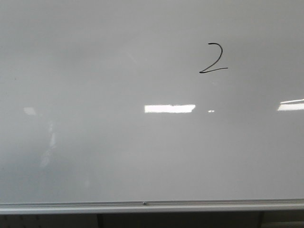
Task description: Write number 2 on whiteboard
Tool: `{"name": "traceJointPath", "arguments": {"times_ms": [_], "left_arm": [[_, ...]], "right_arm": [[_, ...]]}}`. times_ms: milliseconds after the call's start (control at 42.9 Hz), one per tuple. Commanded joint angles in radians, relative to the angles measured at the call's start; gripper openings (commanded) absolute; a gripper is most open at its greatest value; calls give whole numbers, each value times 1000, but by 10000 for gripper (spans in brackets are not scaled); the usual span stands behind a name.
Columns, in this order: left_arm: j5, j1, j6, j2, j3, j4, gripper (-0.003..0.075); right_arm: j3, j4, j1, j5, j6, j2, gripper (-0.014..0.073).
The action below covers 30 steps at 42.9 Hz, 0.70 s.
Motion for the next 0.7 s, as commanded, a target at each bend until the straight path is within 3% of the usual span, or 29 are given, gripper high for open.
{"name": "traceJointPath", "arguments": {"times_ms": [0, 233, 280, 396, 559, 676], "left_arm": [[-42, 41, -87, -118, 21, 91, 8], [-136, 382, -86, -324, 173, 25, 10], [-171, 500, -66, -357, 219, -38, 10], [-239, 685, 45, -376, 309, -232, 10], [-466, 873, 268, -365, 462, -560, 10], [-662, 941, 268, -346, 556, -627, 10]], "right_arm": [[-28, 3, -7, -38, 0, -4, 498], [-28, 3, -7, -33, 0, -4, 498], [-28, 3, -7, -30, 0, -4, 498], [-28, 3, -7, -31, 0, -4, 498], [-28, 3, -7, -31, 0, -4, 498], [-28, 3, -7, -31, 0, -4, 498]]}}
